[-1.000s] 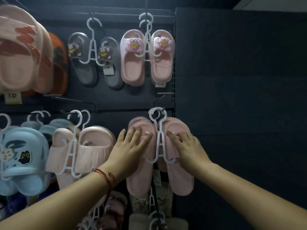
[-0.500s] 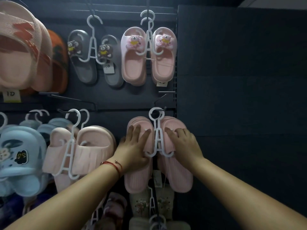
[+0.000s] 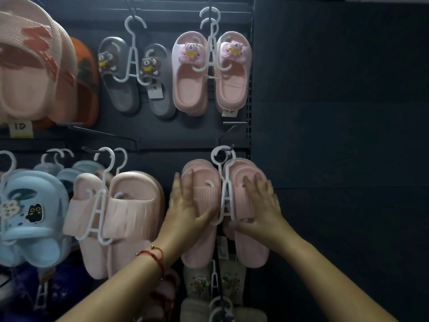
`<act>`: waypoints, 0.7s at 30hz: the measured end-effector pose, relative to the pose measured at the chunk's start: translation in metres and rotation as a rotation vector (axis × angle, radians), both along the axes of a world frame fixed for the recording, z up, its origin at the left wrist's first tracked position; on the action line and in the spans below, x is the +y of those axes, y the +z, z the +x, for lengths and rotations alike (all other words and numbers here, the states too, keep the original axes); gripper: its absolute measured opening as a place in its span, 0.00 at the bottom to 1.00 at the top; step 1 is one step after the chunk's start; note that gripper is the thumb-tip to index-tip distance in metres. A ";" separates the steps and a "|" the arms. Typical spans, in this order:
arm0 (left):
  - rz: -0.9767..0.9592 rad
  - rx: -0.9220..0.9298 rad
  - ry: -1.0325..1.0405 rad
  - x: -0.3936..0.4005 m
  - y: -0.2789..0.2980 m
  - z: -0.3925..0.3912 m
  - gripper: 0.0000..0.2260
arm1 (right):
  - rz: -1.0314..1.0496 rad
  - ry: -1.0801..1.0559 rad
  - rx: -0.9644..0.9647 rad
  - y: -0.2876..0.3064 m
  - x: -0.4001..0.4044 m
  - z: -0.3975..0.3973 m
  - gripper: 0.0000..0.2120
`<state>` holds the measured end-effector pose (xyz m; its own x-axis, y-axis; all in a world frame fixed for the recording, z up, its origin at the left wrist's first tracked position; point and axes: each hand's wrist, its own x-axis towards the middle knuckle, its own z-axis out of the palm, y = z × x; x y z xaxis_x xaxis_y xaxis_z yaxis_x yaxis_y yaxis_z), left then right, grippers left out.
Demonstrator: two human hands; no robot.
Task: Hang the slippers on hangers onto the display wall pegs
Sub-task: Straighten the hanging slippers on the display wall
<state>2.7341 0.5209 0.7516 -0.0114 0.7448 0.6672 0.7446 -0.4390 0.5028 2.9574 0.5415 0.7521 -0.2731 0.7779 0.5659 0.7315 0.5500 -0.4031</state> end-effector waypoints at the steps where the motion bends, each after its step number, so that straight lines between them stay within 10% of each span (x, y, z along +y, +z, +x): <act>1: -0.006 -0.058 -0.001 0.000 -0.001 0.002 0.49 | 0.017 0.014 0.111 -0.003 0.000 0.000 0.53; 9: -0.072 -0.400 -0.031 0.016 -0.011 0.015 0.53 | -0.304 0.080 1.037 -0.016 0.019 -0.002 0.48; 13: -0.057 -0.485 -0.056 0.025 -0.018 0.019 0.52 | -0.266 0.161 1.103 -0.023 0.030 -0.010 0.24; 21: -0.051 -0.439 0.028 0.028 -0.019 0.023 0.50 | -0.247 0.108 1.021 -0.025 0.034 -0.012 0.24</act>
<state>2.7576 0.5493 0.7322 -0.3064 0.7720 0.5568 0.4672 -0.3877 0.7946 2.9451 0.5754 0.7267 0.1688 0.9029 0.3954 -0.0655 0.4105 -0.9095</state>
